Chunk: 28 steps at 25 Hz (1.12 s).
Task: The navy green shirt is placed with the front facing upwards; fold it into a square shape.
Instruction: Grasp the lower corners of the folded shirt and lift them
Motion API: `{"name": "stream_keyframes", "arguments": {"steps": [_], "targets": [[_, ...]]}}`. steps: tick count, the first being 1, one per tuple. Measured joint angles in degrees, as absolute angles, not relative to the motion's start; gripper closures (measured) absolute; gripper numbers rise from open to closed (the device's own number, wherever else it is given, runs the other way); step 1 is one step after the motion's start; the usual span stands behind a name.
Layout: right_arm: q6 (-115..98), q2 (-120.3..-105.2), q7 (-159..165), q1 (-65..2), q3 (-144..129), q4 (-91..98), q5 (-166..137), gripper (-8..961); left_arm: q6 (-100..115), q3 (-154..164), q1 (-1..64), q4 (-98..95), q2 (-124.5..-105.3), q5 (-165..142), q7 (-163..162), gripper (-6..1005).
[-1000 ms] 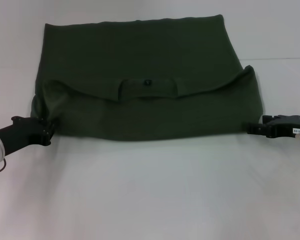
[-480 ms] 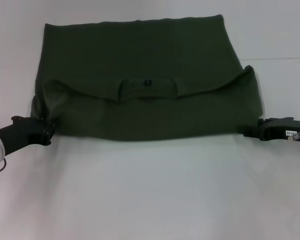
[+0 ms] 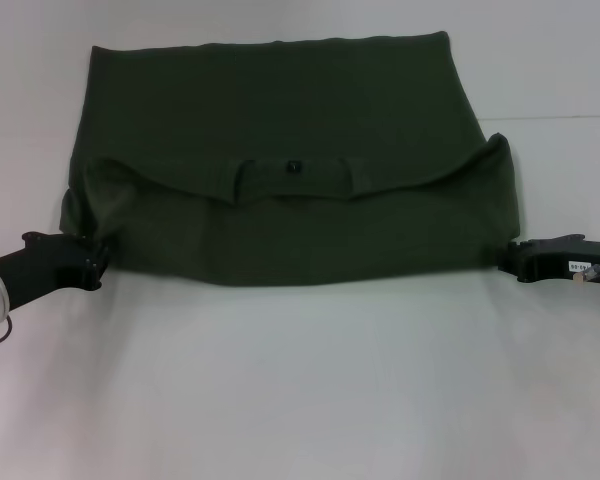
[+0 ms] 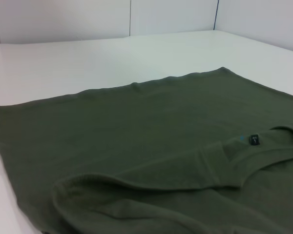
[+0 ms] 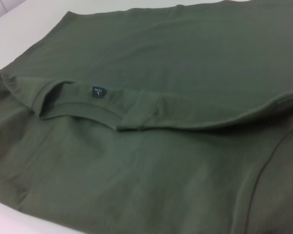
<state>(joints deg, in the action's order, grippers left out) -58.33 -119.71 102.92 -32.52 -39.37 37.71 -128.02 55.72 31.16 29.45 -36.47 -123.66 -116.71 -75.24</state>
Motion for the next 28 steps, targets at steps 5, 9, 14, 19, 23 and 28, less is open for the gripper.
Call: {"name": "stream_keyframes", "arguments": {"steps": [5,9,14,19,23,28], "targets": [[-58.28,-119.64,103.41,-32.52,-39.38,37.73,-128.01,744,55.74,31.3,29.45,-36.47,-123.64,-116.71,-75.24,941],[-58.21,-119.62,103.55,-32.52,-39.38,37.88,-127.99,817,55.81,31.3,29.44,-36.47,-123.57,-116.73,-75.24,942],[-58.51,-119.49,103.61,-32.52,-39.38,37.88,-127.96,843,56.01,31.2,29.36,-36.74,-123.5,-117.11,-75.93,942],[-61.9,-118.86,103.62,-32.12,-39.38,38.34,-127.96,870,58.06,31.44,28.03,-38.94,-123.4,-117.37,-78.07,941],[-66.04,-118.04,103.62,-31.4,-39.37,38.45,-127.96,891,61.2,31.43,27.09,-41.1,-123.31,-119.58,-81.13,941],[-72.19,-117.1,103.62,-30.08,-39.29,38.48,-128.83,898,66.58,31.32,26.23,-44.01,-123.23,-125.05,-86.17,942]]}}
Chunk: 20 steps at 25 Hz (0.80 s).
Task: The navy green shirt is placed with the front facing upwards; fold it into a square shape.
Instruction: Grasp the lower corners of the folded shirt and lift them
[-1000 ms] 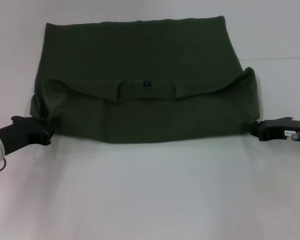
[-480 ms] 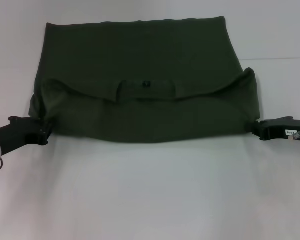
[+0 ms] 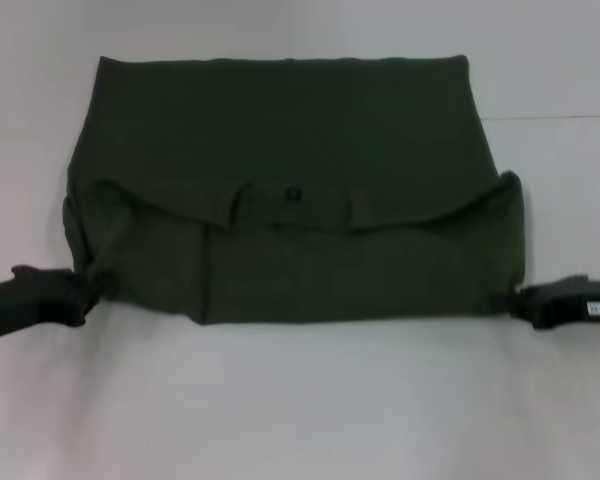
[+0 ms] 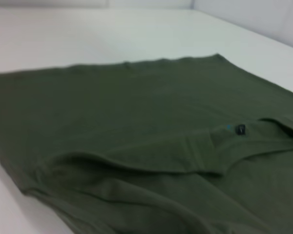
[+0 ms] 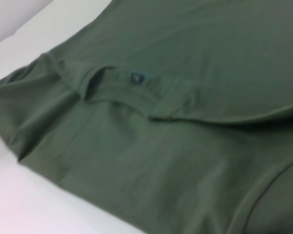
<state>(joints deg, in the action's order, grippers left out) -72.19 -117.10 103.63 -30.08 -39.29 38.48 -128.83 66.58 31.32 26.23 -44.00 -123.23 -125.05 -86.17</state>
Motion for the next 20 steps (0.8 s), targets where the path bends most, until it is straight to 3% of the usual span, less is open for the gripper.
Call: {"name": "stream_keyframes", "arguments": {"steps": [11,20], "targets": [[-85.71,-116.16,103.0,-27.16,-39.25,38.7,-136.22,909,85.0,29.43,20.36,-56.78,-123.2,-134.29,-96.5,941],[-93.83,-116.02,100.76,-27.63,-39.28,38.95,-145.05,908,101.54,23.48,21.05,-58.26,-121.82,-147.67,-98.03,941]]}}
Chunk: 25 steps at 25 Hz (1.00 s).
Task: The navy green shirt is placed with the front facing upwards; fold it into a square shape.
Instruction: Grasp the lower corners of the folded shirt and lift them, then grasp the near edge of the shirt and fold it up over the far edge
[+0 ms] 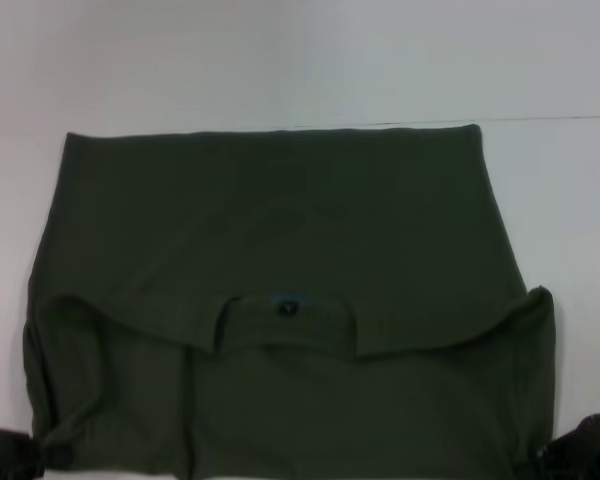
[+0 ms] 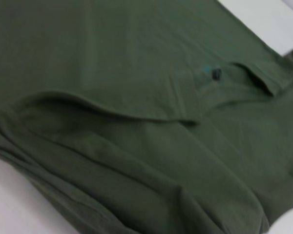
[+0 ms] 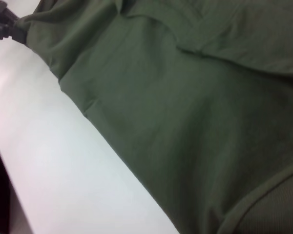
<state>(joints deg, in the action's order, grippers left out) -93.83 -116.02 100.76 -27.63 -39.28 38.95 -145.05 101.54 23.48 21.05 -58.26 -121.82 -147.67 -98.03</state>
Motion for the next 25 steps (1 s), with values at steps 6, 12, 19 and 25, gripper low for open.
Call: {"name": "stream_keyframes", "arguments": {"steps": [6,12,19,25], "targets": [[-97.47,-115.9,99.04,-27.76,-39.8,38.46,-147.65,907,105.01,23.25,20.79,-59.66,-121.79,-150.11,-98.05,941],[-98.84,-115.37,98.97,-27.59,-40.03,38.48,-148.24,916,108.24,21.87,21.4,-61.71,-120.78,-152.14,-98.4,942],[-99.21,-114.77,99.31,-27.34,-40.64,38.52,-148.24,916,111.73,20.23,22.93,-62.03,-119.42,-154.73,-98.46,942],[-99.37,-114.36,99.06,-27.08,-40.21,38.52,-148.28,916,112.84,19.22,23.86,-62.03,-118.95,-155.97,-98.58,941]]}}
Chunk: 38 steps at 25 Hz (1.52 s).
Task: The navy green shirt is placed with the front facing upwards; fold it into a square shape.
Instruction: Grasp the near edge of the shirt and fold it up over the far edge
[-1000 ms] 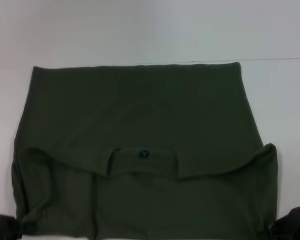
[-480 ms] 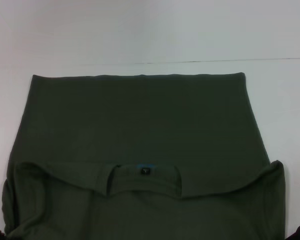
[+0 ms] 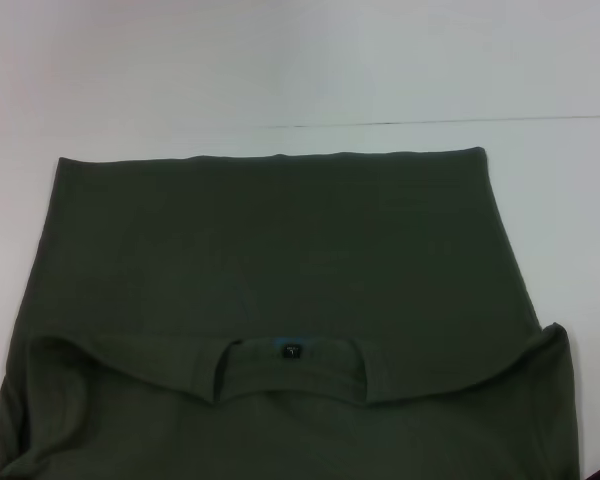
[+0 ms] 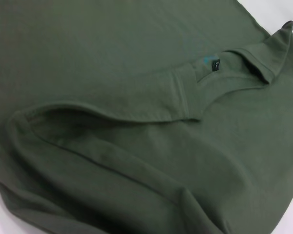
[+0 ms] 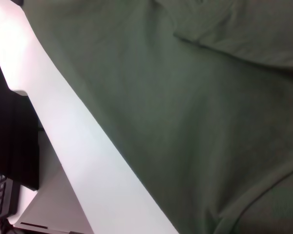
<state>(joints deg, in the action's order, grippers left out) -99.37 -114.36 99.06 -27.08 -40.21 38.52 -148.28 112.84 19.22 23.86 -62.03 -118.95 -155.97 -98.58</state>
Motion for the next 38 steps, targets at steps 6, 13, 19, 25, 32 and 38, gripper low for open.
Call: {"name": "stream_keyframes", "arguments": {"steps": [6,13,19,25,32,38], "targets": [[-98.86,-114.22,97.79,-27.12,-37.57,38.55,-148.21,917,111.15,19.01,24.1,-61.75,-118.84,-156.01,-98.68,941],[-98.78,-113.19,95.87,-27.79,-28.68,38.63,-147.58,917,108.47,18.24,24.75,-61.34,-118.83,-155.46,-99.35,942],[-97.15,-112.26,95.45,-27.85,-23.13,38.67,-143.56,917,107.84,15.65,26.13,-61.2,-118.74,-154.38,-99.43,942],[-95.49,-112.13,96.2,-28.28,-22.44,38.45,-139.25,916,106.63,15.18,27.35,-60.8,-118.65,-151.27,-100.21,942],[-93.62,-112.15,98.59,-29.13,-22.28,38.1,-135.22,917,104.01,15.2,28.17,-60.04,-118.79,-146.07,-100.89,941],[-90.93,-112.61,101.24,-29.54,-22.23,38.0,-129.07,916,99.59,15.24,29.02,-59.1,-119.43,-139.8,-101.92,941]]}}
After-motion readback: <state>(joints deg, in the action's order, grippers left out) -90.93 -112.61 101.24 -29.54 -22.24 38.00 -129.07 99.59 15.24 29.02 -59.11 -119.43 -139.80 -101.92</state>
